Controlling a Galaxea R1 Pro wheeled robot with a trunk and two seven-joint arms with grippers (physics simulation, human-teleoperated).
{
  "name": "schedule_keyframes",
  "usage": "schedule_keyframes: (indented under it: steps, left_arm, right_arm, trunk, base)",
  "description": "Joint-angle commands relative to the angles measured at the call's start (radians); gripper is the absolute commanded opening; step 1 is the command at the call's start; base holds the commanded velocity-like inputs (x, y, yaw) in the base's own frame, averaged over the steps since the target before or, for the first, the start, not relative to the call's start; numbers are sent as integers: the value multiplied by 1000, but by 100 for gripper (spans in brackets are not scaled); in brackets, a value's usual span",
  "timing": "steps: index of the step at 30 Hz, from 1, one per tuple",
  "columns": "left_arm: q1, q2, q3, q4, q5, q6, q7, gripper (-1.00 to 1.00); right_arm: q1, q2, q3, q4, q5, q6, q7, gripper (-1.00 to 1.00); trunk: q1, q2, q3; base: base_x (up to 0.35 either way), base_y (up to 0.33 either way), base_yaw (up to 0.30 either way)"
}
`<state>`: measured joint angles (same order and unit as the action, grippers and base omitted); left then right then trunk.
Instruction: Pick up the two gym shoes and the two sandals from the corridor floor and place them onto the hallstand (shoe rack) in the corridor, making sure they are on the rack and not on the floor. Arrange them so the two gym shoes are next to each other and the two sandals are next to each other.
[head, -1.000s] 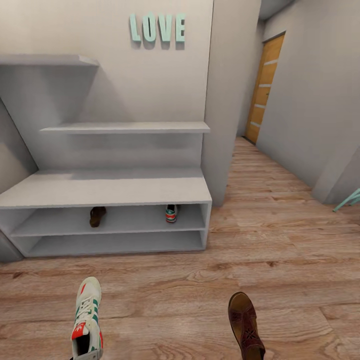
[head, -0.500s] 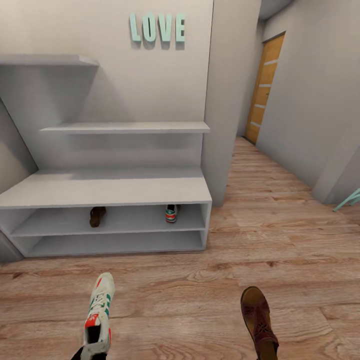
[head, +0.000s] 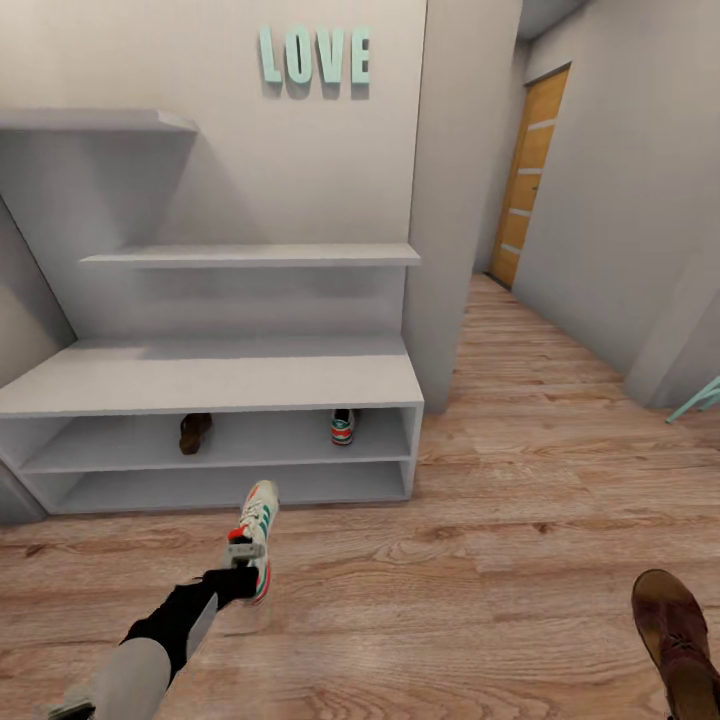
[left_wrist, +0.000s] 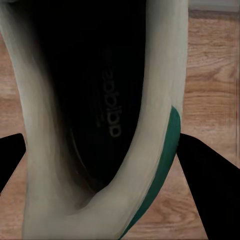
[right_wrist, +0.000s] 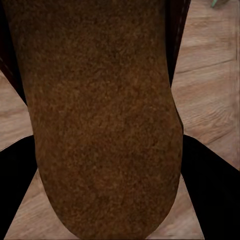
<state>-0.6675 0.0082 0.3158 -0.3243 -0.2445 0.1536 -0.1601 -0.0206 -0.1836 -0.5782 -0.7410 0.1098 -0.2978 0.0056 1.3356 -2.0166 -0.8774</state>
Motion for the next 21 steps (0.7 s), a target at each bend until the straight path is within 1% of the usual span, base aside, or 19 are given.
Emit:
schedule_keyframes:
  steps: [1, 2, 3, 5, 6, 7, 8, 10, 11, 14, 20, 21]
  left_arm:
    - [-15, -2, 9, -2, -14, 24, -9, -100]
    - [-29, -3, 9, -1, -15, 42, -9, -100]
    - [-57, -5, 10, -1, -17, 80, -10, -100]
    - [-83, -7, 10, -2, -18, 117, -10, -100]
    - [-109, -8, 10, -2, -18, 150, -10, -100]
    - [-120, -8, 11, -2, -18, 163, -9, -100]
    - [-138, -9, 11, -3, -19, 182, -9, -100]
    - [-150, -10, 11, -4, -20, 195, -9, -100]
    - [-158, -10, 10, -5, -19, 203, -9, -100]
    - [-167, -10, 10, -13, -19, 215, -9, -100]
    - [-172, -11, 11, -67, -18, 233, -8, -100]
    - [-173, -12, 11, -82, -18, 240, -8, -100]
  right_arm:
    - [-1, -8, -12, -5, -5, 18, 15, -100]
    - [-1, -16, -22, -11, -25, 39, 30, -100]
    - [-1, -36, -41, -22, -66, 86, 61, -100]
    - [-1, -59, -58, -31, -105, 138, 96, -100]
    - [-1, -83, -73, -37, -139, 188, 133, -100]
    - [-1, -95, -81, -39, -154, 212, 152, -100]
    - [-1, -115, -96, -42, -175, 252, 184, -100]
    - [-1, -130, -112, -44, -189, 282, 209, -100]
    - [-1, -139, -127, -48, -198, 302, 225, -100]
    - [-1, -149, -142, -63, -206, 326, 242, -100]
    - [-1, -154, -148, -85, -210, 340, 252, -100]
    - [-1, -154, -148, -87, -211, 341, 252, -100]
  trunk:
    - [0, 0, -1]
    - [0, 0, -1]
    - [0, 0, -1]
    - [0, 0, -1]
    - [0, 0, -1]
    - [0, 0, -1]
    - [0, 0, -1]
    - [0, 0, -1]
    - [0, 0, -1]
    - [0, 0, -1]
    - [0, 0, -1]
    - [4, -7, -4]
  base:
    - [0, 0, 0]
    - [0, 0, 0]
    - [0, 0, 0]
    - [0, 0, 0]
    - [0, 0, 0]
    - [0, 0, 0]
    - [0, 0, 0]
    - [0, 0, 0]
    - [0, 0, 0]
    - [0, 0, 0]
    - [0, 0, 0]
    - [0, 0, 0]
